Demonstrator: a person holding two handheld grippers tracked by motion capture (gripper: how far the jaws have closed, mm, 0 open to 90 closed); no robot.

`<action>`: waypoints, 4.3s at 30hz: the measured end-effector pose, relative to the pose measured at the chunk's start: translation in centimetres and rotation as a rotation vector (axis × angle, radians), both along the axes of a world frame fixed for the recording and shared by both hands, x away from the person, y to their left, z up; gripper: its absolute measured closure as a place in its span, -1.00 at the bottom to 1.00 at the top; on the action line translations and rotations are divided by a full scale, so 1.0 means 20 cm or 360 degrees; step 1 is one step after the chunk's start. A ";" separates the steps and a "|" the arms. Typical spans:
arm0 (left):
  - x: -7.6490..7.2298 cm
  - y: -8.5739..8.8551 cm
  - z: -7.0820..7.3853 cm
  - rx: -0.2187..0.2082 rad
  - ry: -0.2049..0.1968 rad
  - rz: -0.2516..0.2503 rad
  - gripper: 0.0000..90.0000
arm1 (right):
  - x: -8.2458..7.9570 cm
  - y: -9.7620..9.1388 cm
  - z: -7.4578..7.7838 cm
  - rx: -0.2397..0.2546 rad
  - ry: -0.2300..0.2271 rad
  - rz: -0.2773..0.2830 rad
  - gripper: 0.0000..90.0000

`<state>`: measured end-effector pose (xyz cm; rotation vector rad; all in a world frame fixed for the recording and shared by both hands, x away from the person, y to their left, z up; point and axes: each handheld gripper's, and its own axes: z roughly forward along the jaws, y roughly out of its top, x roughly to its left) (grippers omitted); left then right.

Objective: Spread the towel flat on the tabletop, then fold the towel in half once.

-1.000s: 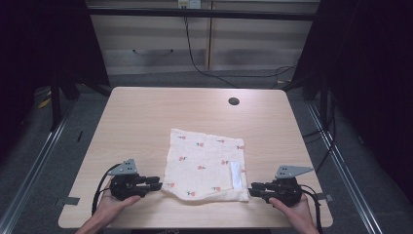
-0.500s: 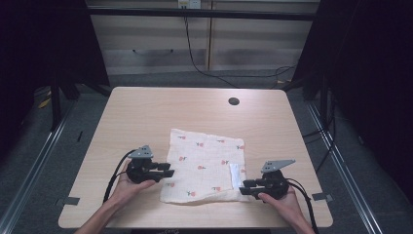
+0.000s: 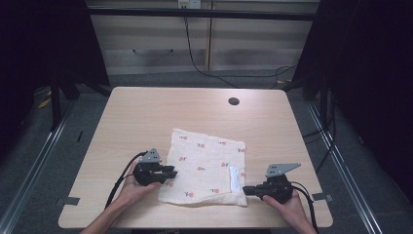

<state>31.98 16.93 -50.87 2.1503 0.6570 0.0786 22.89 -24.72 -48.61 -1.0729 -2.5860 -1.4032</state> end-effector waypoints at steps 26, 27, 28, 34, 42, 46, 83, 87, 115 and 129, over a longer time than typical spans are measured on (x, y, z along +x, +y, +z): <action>-0.01 0.03 0.00 -0.0014 0.0024 0.0027 0.56 | 0.11 0.00 0.00 -0.0153 -0.0063 -0.0059 0.93; -0.01 0.03 0.00 -0.0012 0.0020 0.0029 0.56 | 0.12 0.00 0.01 -0.0145 -0.0083 -0.0060 0.93; -0.01 0.03 0.00 -0.0012 0.0020 0.0031 0.56 | 0.13 -0.01 0.03 -0.0118 -0.0097 -0.0063 0.93; -0.03 0.03 0.00 -0.0003 0.0014 0.0063 0.54 | 0.07 -0.02 0.10 -0.0062 -0.0166 0.0006 0.91; -0.04 0.03 0.00 0.0002 0.0012 0.0085 0.54 | -0.03 -0.03 0.05 -0.0056 -0.0124 0.0037 0.88; -0.04 0.03 0.00 0.0002 0.0012 0.0088 0.54 | -0.07 -0.03 0.05 -0.0022 -0.0106 0.0042 0.90; 0.10 0.10 0.15 -0.0112 0.0042 0.0130 0.08 | 0.19 0.04 0.04 -0.0044 -0.0087 -0.0122 0.26; 0.16 0.07 0.12 -0.0044 0.0069 0.0134 0.10 | 0.27 0.09 0.00 -0.0132 -0.0079 -0.0113 0.32; 0.20 -0.01 0.02 0.0093 0.0041 0.0117 1.00 | 0.52 0.10 -0.10 -0.0240 -0.0071 -0.0191 0.99; 0.05 0.05 0.02 0.0047 0.0103 0.0057 1.00 | 0.43 0.10 -0.08 -0.0248 -0.0014 -0.0123 1.00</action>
